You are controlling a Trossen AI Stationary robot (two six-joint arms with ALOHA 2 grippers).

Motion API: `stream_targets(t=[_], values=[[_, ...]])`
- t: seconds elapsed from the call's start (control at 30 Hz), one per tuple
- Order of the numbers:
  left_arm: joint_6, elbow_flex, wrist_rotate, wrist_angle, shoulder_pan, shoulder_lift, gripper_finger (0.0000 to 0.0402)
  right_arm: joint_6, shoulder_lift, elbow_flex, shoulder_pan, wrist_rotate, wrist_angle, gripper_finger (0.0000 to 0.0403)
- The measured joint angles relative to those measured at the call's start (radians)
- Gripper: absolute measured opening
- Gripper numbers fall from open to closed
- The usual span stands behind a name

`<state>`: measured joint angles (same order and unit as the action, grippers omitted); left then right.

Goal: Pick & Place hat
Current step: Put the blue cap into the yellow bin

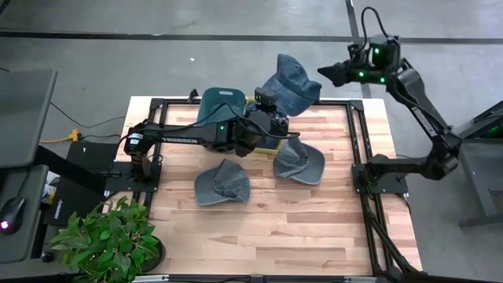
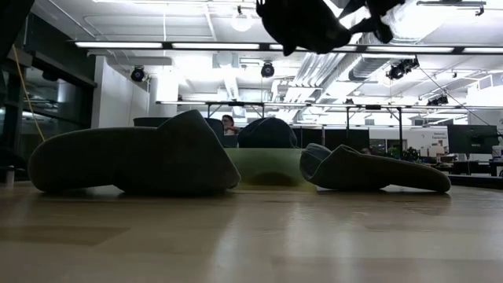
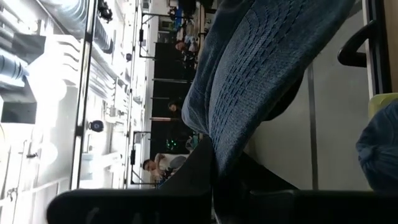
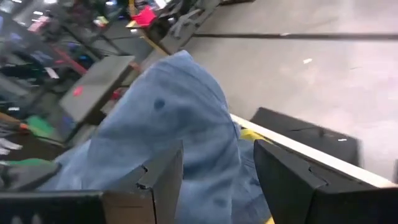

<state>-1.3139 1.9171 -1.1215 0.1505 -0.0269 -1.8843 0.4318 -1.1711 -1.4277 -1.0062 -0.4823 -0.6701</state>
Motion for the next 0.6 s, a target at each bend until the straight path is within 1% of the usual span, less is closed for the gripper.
stream_targets(t=[0.13, 0.37, 0.47, 0.6], values=[[-0.025, 0.000, 0.007, 0.000, 0.000, 0.000, 0.0005, 0.014, -0.054, 0.000, -0.078, -0.155, 0.055, 0.0190], [-0.025, 0.000, 0.005, 0.000, 0.000, 0.000, 0.0005, -0.038, -0.131, 0.004, -0.152, -0.338, 0.066, 0.0194], [-0.033, 0.000, 0.004, 0.001, 0.000, 0.000, 0.0005, -0.061, -0.160, 0.004, -0.161, -0.411, 0.093, 0.0208], [-0.049, 0.000, 0.004, 0.002, 0.000, 0.000, 0.0005, -0.091, -0.217, 0.004, -0.169, -0.494, 0.111, 0.0239]])
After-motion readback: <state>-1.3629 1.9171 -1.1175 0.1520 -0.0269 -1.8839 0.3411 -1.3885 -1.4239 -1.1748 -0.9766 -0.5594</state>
